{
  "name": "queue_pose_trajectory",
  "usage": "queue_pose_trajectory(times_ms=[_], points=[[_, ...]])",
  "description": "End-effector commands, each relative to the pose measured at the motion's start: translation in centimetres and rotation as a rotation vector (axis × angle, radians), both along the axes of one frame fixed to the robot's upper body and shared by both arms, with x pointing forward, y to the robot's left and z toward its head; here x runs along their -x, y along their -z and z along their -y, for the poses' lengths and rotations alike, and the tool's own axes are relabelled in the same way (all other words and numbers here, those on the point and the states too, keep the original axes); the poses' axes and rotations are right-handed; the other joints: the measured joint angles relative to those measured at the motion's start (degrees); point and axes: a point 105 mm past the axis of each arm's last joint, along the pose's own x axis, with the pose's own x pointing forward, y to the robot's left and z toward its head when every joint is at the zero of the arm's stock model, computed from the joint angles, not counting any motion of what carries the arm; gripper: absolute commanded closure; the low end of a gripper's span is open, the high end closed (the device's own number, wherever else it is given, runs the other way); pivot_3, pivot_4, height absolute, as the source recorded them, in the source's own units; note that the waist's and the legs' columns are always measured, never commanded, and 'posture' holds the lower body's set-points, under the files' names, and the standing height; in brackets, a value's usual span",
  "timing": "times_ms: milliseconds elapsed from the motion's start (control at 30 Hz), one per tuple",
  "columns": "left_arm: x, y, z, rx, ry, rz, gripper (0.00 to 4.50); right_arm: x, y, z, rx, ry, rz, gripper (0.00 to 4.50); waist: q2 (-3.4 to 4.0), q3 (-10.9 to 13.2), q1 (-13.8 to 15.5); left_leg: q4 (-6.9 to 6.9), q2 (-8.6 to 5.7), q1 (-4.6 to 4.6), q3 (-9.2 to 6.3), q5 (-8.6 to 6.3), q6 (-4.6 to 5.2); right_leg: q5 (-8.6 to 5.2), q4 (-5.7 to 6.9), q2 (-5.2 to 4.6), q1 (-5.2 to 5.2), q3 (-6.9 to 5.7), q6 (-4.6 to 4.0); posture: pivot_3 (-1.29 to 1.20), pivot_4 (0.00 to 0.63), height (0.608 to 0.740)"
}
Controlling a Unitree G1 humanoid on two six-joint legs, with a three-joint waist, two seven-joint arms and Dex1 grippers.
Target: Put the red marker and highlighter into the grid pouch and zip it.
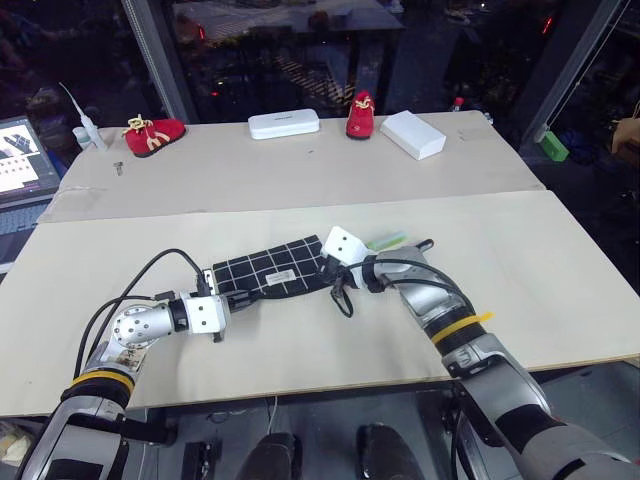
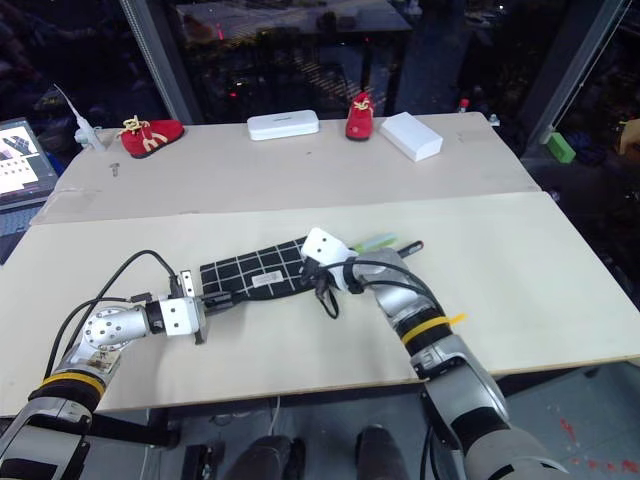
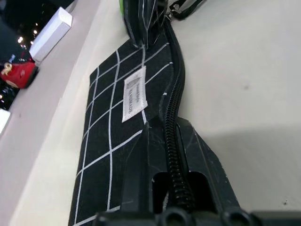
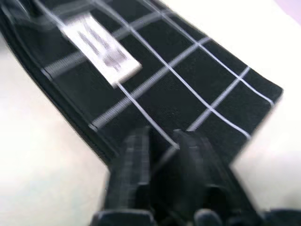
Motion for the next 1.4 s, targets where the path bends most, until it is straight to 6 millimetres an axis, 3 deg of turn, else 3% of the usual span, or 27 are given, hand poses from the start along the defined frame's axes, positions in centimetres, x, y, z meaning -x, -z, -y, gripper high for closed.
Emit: queue_pose_trajectory(times_ms=[33,200,300,467,700,833,1167,1300,1400], points=[[0.7,1.0,0.3,0.034,-0.01,-0.06,4.5,-0.1,-5.1,0.0,-0.246,-0.03,-0.054,1.91,0.01,0.01,-0.01,0.0,0.0,0.0,0.0,-0.01,0.01,0.0,0.0,0.0,0.0,0.01,0.0,0.0,0.15,0.74],[0.4,0.0,0.5,0.131,-0.068,-0.067,4.5,0.2,-10.4,2.1,-0.45,-0.063,-0.134,0.31,0.05,0.04,0.18,0.0,0.0,-0.13,-0.01,-0.02,0.0,0.0,-0.07,-0.06,-0.09,0.01,0.0,0.0,0.15,0.74],[-0.4,-1.3,0.5,0.243,-0.142,-0.076,4.5,1.0,-12.3,3.9,-0.48,-0.086,-0.112,0.31,0.05,0.04,0.36,-0.01,0.02,-0.25,-0.03,-0.07,0.0,0.0,-0.08,-0.05,-0.18,-0.03,0.0,0.0,0.15,0.74],[-1.3,-3.4,0.8,0.399,-0.229,-0.106,4.5,-0.5,-10.1,5.5,-0.362,0.073,-0.092,0.31,0.02,0.03,0.35,0.11,0.01,-0.86,-0.03,-0.07,0.0,0.01,-0.01,-0.07,-0.71,-0.02,0.0,0.0,0.15,0.74],[-2.0,-6.1,1.2,0.517,-0.27,-0.129,4.5,-3.0,-7.3,5.3,-0.325,0.227,-0.123,0.31,0.03,0.03,-0.22,0.11,0.03,-0.94,0.03,-0.06,-0.01,0.03,0.03,-0.01,-0.85,0.07,-0.04,0.0,0.15,0.74],[-2.0,-6.0,1.1,0.518,-0.281,-0.142,4.5,-3.9,-5.8,4.6,-0.264,0.272,-0.108,0.31,0.03,0.03,-0.21,0.1,0.03,-0.95,0.04,-0.06,-0.02,0.04,0.03,-0.01,-0.86,0.07,-0.05,0.0,0.15,0.74],[-1.5,-5.6,1.6,0.504,-0.274,-0.16,4.5,-4.9,-5.3,3.0,-0.24,0.274,-0.068,0.31,0.03,0.04,-0.22,0.09,0.01,-0.97,0.03,-0.06,-0.03,0.04,0.0,-0.01,-0.88,0.07,-0.06,0.0,0.15,0.74],[-1.5,-5.6,1.7,0.506,-0.273,-0.162,4.5,-4.8,-6.1,2.6,-0.278,0.245,-0.056,1.25,0.04,0.04,-0.19,0.09,0.01,-0.97,0.03,-0.05,-0.03,0.05,0.0,-0.01,-0.88,0.07,-0.07,0.0,0.15,0.74],[-1.6,-5.6,1.8,0.509,-0.274,-0.163,4.5,-4.5,-6.0,2.4,-0.267,0.208,-0.052,2.42,0.04,0.04,-0.18,0.09,0.01,-0.98,0.03,-0.05,-0.03,0.05,0.0,-0.01,-0.88,0.07,-0.07,0.0,0.15,0.74]])
